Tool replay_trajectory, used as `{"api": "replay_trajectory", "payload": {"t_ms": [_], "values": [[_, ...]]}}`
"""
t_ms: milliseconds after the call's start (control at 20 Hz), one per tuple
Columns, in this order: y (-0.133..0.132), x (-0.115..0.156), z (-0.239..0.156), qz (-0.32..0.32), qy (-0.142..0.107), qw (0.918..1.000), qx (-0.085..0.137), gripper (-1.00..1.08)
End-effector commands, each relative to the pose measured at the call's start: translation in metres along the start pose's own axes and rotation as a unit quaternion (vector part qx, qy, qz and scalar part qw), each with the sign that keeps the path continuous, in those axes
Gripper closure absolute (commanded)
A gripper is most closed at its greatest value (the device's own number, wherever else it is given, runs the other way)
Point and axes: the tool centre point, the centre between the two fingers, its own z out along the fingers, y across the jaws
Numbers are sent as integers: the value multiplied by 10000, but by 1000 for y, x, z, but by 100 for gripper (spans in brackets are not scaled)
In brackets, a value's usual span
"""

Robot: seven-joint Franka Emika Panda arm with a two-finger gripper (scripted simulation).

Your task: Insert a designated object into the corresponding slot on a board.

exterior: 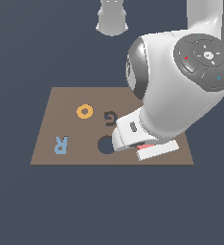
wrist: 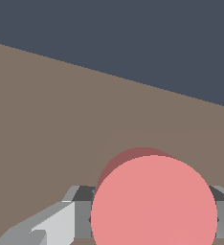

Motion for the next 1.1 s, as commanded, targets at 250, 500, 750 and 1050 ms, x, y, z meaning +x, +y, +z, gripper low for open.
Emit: {"api": "replay_trajectory", "payload": {"t_ms": [250, 500, 750, 1050], "values": [[0, -7, -1, -609, 2, 9981, -1, 108], [1, -15, -1, -1244, 3, 9922, -1, 108], [4, -24, -2, -2045, 4, 9789, -2, 108], [10, -36, -3, -3156, 5, 9489, -3, 108]]}}
